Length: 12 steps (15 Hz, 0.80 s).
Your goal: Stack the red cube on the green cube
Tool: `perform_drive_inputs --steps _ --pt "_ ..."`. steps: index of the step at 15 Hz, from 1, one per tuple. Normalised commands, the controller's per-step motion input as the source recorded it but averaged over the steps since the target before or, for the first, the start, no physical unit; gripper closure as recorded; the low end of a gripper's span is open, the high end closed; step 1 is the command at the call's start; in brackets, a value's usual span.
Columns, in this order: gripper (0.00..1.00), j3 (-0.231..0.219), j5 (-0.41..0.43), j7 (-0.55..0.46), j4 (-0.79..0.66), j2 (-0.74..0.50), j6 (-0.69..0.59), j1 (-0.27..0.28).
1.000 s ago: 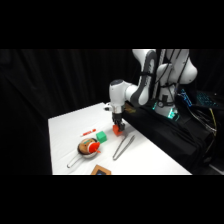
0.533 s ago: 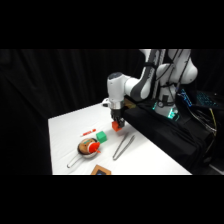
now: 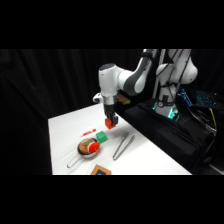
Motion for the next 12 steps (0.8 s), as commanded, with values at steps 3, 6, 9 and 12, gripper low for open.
perform_drive_inputs --steps 3,6,9,12 --pt "0.74 -0.020 -0.034 0.05 0.37 0.17 -0.20 -0.017" --pt "0.74 -0.018 0.008 0.01 0.34 0.21 -0.16 -0.026" --pt "0.74 -0.004 0.069 -0.04 0.30 0.21 -0.13 -0.035" --pt "0.74 0.014 0.116 -0.07 0.26 0.18 -0.11 -0.043"
